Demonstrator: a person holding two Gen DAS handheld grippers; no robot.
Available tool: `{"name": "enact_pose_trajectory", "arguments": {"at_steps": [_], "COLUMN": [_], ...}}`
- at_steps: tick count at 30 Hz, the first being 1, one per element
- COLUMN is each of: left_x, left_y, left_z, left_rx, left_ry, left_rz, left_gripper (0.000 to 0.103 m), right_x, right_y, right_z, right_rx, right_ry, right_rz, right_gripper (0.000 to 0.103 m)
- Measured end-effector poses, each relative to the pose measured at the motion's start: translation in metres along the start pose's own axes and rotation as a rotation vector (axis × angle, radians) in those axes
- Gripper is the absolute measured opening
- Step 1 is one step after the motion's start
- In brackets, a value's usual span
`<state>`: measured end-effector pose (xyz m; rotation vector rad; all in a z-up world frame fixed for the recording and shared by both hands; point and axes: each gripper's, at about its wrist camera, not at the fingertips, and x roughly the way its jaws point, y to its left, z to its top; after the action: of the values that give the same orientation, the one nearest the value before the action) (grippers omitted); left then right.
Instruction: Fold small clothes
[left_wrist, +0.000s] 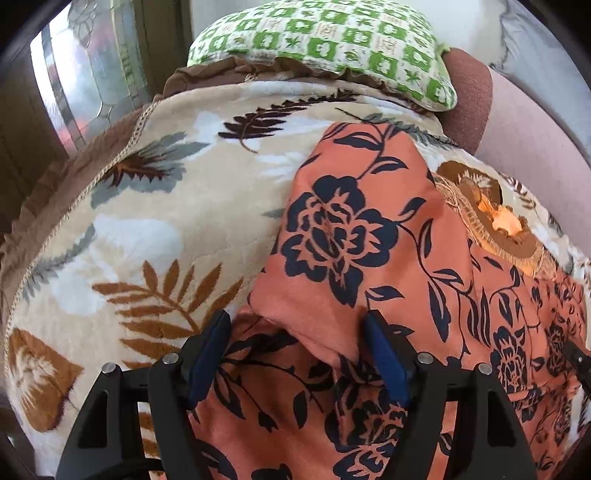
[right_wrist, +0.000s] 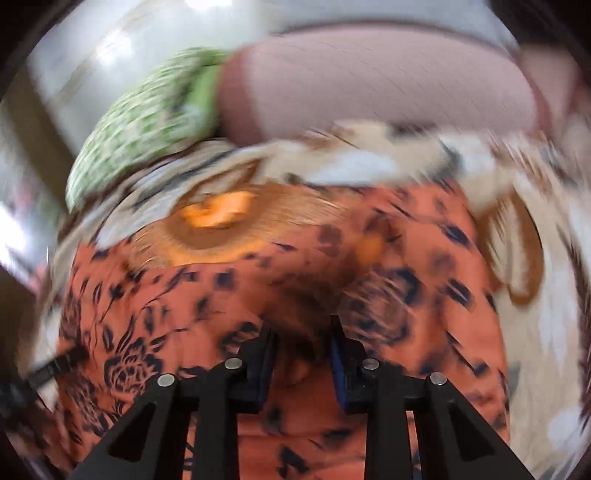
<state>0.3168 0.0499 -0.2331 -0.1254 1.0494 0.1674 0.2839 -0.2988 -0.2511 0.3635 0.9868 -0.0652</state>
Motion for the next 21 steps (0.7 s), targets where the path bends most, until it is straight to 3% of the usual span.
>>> {"name": "enact_pose_trajectory", "arguments": {"at_steps": [2, 5, 8, 9, 10, 12, 14, 17, 20, 21], "left_x": [0.001, -0.002, -0.004, -0.005, -0.005, -0.006, -0.006, -0.005, -0.004, -0.005], "left_y": [0.001, 0.003, 0.0, -0.003, -0.005, -0.01, -0.012, -0.013, -0.013, -0.013], "left_z": [0.003, 0.004, 0.003, 0.003, 0.002, 0.0, -0.001, 0.0, 0.0, 0.0], "left_rx": [-0.006, -0.013, -0.002, 0.011, 0.021, 0.041, 0.054, 0.058, 0.059, 0.059], "left_ry": [0.003, 0.003, -0.007, -0.012, -0.015, -0.017, -0.019, -0.017, -0.017, -0.018], "left_rz": [0.001, 0.0, 0.006, 0.008, 0.01, 0.017, 0.022, 0.024, 0.027, 0.028], "left_gripper": [0.076, 0.076, 0.076, 0.076, 0.076, 0.076, 0.076, 0.076, 0.076, 0.076], "right_x": [0.001, -0.008, -0.028, -0.031, -0.033, -0.034, -0.031, -0.01, 0.008, 0.008], "right_y": [-0.036, -0.085, -0.105, -0.106, -0.104, -0.098, -0.091, -0.085, -0.078, -0.073], "right_z": [-0.003, -0.01, -0.005, -0.002, 0.001, 0.005, 0.008, 0.009, 0.004, 0.005], "right_rx": [0.139, 0.364, 0.429, 0.429, 0.422, 0.398, 0.356, 0.345, 0.329, 0.297], "right_ry": [0.06, 0.103, 0.037, 0.02, 0.016, -0.001, -0.011, 0.04, 0.072, 0.073], "right_rz": [0.047, 0.186, 0.263, 0.291, 0.314, 0.322, 0.277, 0.309, 0.248, 0.246], "right_gripper": [0.029, 0.03, 0.033, 0.049, 0.076, 0.078, 0.078, 0.068, 0.041, 0.018]}}
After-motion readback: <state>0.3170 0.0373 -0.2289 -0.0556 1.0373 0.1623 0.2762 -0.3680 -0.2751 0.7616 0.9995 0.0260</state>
